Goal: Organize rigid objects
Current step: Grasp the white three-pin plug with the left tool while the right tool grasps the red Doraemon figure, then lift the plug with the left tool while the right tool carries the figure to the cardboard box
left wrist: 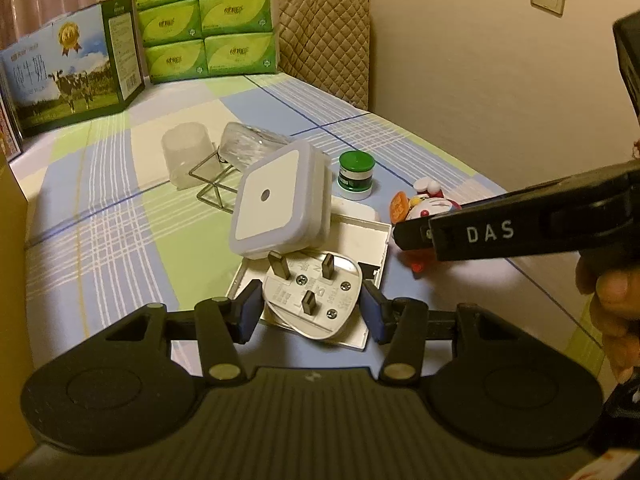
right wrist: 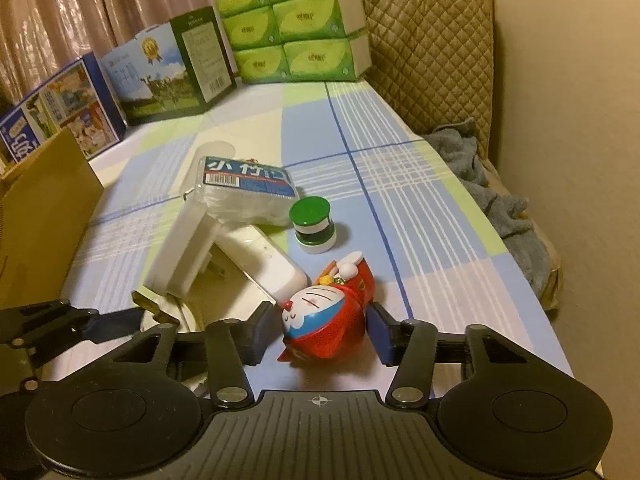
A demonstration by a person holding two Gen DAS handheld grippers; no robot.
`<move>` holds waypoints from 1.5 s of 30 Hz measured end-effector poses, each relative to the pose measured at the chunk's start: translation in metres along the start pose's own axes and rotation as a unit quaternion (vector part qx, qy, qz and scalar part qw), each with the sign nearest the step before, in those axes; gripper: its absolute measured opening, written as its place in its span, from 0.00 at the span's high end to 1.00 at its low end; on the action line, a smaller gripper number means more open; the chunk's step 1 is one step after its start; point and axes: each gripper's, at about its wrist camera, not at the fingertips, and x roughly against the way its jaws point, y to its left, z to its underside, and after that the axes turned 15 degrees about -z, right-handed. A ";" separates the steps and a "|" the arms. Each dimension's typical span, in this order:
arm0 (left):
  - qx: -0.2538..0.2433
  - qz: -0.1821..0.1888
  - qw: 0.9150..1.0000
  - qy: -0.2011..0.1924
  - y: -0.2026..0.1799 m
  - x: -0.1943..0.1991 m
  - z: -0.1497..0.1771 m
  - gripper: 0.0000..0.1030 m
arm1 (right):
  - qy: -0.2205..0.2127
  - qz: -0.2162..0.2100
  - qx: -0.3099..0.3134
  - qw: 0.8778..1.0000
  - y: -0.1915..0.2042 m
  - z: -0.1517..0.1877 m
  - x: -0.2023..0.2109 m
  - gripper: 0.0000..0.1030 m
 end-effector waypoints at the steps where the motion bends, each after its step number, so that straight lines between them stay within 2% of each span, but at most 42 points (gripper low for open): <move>1: 0.003 0.003 1.000 0.001 0.001 -0.001 0.000 0.54 | 0.001 0.003 0.001 1.000 0.000 0.000 -0.001 0.57; 5: 0.001 0.002 1.000 0.001 -0.001 -0.004 0.000 0.54 | 0.003 0.008 0.002 1.000 0.001 0.000 -0.002 0.59; 9: 0.005 0.001 1.000 -0.017 -0.001 -0.006 -0.001 0.53 | 0.003 0.009 -0.003 1.000 0.002 0.001 -0.001 0.59; 15: 0.007 0.009 1.000 0.000 0.001 -0.010 -0.001 0.55 | -0.002 0.011 -0.010 1.000 0.000 0.000 0.003 0.59; 21: -0.002 0.006 1.000 -0.008 0.002 0.006 -0.006 0.55 | -0.015 0.015 -0.006 1.000 0.004 0.000 0.010 0.60; 25: 0.007 0.014 1.000 0.005 0.010 0.018 -0.005 0.55 | -0.020 0.016 -0.004 1.000 0.006 0.001 0.014 0.60; 30: 0.011 0.008 1.000 0.012 0.018 0.026 0.001 0.55 | -0.023 0.014 0.005 1.000 0.015 0.005 0.020 0.60; 36: 0.010 -0.002 1.000 -0.002 0.022 0.040 -0.001 0.55 | -0.033 0.009 0.020 0.999 0.028 0.007 0.029 0.60; 45: 0.022 -0.023 0.999 -0.043 0.038 0.084 -0.015 0.55 | -0.084 -0.020 0.028 0.996 0.052 -0.004 0.060 0.60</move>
